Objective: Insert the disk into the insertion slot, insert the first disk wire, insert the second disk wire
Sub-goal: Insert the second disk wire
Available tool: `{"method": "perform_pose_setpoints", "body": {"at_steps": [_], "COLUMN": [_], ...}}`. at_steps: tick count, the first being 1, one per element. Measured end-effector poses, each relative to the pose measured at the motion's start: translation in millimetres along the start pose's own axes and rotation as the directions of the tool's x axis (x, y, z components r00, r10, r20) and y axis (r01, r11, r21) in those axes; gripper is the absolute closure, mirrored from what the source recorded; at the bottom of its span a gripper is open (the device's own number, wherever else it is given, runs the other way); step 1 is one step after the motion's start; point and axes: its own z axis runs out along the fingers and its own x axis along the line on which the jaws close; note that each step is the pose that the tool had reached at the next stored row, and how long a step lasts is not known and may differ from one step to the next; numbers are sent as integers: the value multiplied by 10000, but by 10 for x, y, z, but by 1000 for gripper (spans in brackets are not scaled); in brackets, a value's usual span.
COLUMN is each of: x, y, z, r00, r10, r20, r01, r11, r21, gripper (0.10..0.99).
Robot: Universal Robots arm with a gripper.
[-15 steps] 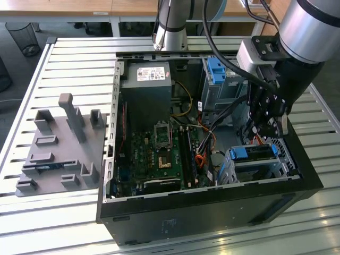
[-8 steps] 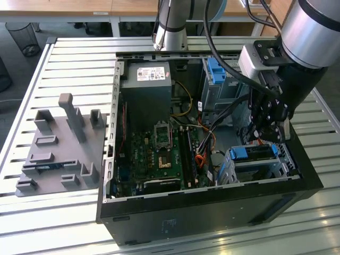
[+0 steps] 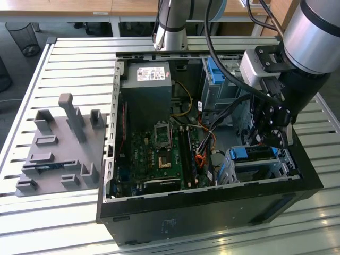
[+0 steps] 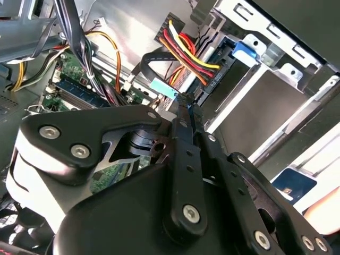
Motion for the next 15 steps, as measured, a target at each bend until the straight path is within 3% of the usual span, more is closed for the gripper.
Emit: {"method": "perform_pose_setpoints", "body": {"at_steps": [6, 15], "x": [7, 76], "y": [1, 3], "z": [38, 40], "r00": [9999, 9999], "r10": [143, 165], "r20": [-4, -3], "r01": [-143, -165], "r11": [9998, 9998], "r21": [115, 121], "gripper": [937, 937]}}
